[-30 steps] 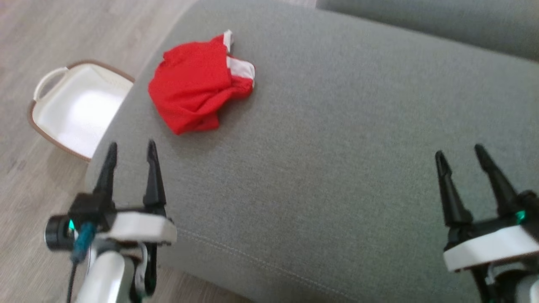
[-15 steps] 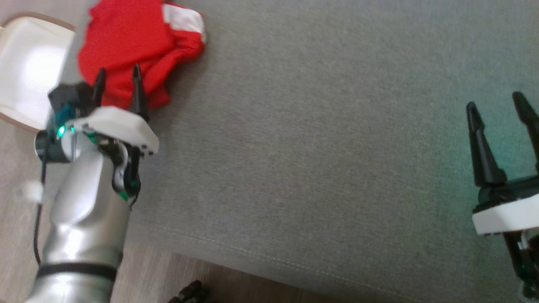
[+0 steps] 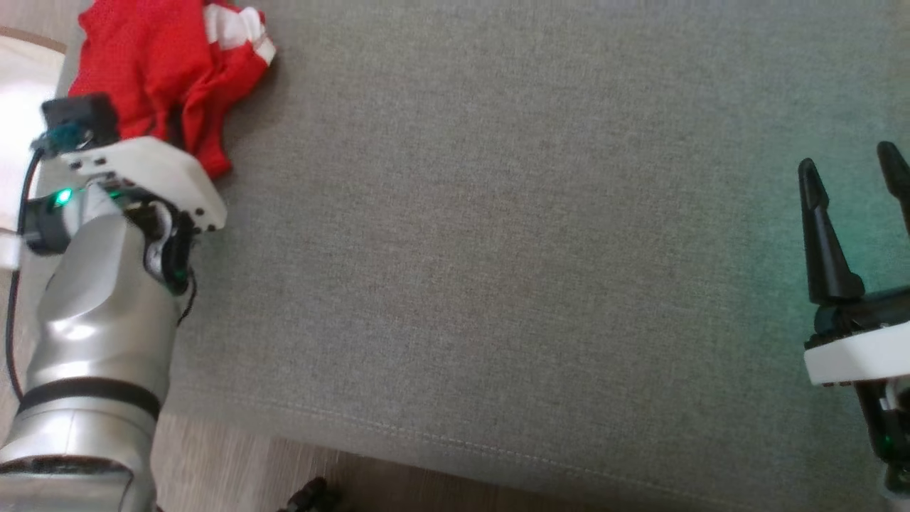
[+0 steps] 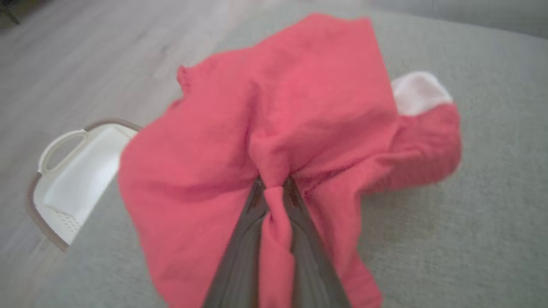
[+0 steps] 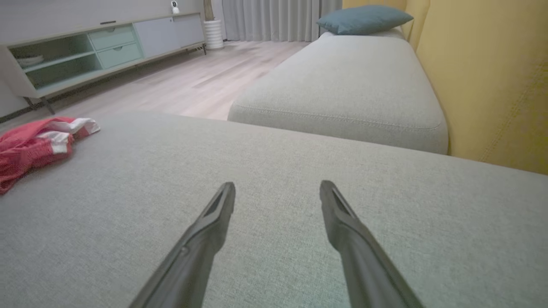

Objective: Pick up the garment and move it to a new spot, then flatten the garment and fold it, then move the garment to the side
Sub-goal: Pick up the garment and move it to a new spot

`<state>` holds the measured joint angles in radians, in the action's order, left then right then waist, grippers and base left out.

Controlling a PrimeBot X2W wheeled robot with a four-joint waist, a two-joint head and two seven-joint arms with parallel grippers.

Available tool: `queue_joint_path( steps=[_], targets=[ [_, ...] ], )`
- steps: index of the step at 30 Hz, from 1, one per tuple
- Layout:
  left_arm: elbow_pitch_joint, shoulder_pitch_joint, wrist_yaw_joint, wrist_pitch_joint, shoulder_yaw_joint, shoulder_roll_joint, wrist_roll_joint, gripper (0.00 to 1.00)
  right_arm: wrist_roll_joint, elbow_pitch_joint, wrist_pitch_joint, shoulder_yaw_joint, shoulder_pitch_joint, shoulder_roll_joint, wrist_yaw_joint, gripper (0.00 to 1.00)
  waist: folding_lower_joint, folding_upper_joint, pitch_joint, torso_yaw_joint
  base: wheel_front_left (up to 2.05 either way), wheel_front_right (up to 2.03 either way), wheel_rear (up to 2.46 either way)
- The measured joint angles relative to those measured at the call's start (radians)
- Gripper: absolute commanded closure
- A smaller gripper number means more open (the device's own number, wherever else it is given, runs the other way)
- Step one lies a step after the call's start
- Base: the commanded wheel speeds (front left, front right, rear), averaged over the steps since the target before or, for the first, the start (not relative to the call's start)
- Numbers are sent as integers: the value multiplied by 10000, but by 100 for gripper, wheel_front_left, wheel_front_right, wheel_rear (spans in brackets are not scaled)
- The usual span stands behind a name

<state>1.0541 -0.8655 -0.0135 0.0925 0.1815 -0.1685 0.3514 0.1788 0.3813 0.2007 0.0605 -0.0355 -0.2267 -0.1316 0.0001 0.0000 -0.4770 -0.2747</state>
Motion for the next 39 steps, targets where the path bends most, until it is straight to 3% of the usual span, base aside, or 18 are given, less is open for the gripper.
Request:
queue_joint_path(
  steps=[4, 9, 20, 25, 27, 32, 39],
  targets=[
    [-35, 159, 360, 1191, -10, -224, -174, 100, 61, -173, -282, -2, 1, 215, 0, 0, 0, 0, 407, 3, 0, 0, 0],
    [-1452, 778, 855, 1557, -111, -449, -357, 100, 59, -418, -546, -81, 19, 489, 2, 0, 0, 0, 1157, 25, 0, 0, 0],
    [-7058, 4619, 1804, 1569, -286, -769, -1030, 100, 63, -1001, -953, -230, 779, 1283, 2, 0, -1, 1, 2969, 464, 0, 0, 0],
    [-9858, 6175, 1954, 1080, 591, -652, -1312, 100, 111, -1045, -986, -341, 915, 1498, 2, 0, -1, 1, 3298, 1379, 0, 0, 0],
    [-10378, 6521, 1937, 869, 970, -506, -1315, 100, 159, -1045, -1003, -376, 917, 1513, 0, 0, -1, 1, 3322, 1759, 0, 0, 0],
    [-10326, 6564, 1526, 497, 2096, -15, -1407, 100, 318, -1097, -1055, -564, 891, 1559, 0, 0, -1, 1, 3180, 2802, 0, 0, 0],
    [-7948, 5700, 715, 234, 3231, 640, -1271, 100, 477, -1530, -1369, -648, 844, 1636, 2, 0, -1, 1, 2767, 4336, 0, 0, 0]
  ],
)
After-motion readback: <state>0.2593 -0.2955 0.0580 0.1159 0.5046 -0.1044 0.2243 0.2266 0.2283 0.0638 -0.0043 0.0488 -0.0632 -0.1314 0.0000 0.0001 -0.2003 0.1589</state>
